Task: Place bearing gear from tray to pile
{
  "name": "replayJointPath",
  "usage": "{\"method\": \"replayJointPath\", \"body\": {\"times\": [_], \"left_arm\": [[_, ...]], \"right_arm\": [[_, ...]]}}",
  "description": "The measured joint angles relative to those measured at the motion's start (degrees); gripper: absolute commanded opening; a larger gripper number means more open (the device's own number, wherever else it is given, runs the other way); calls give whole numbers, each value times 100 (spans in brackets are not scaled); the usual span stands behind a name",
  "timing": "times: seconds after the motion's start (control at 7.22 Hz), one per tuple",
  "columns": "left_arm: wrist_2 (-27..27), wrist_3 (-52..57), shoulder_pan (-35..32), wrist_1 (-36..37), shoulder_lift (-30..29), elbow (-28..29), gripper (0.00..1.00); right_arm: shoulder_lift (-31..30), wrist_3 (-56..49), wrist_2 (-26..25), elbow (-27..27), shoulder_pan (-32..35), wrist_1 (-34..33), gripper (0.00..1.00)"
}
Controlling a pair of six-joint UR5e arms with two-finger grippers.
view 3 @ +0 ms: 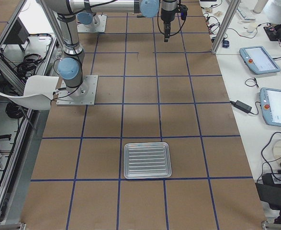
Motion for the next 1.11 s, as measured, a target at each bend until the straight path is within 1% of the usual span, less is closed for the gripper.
{"method": "replayJointPath", "body": {"times": [1.11], "left_arm": [[-29,-44,-45,-25,114,-59,100]], "right_arm": [[20,-40,25,41,-19,-31,100]]}}
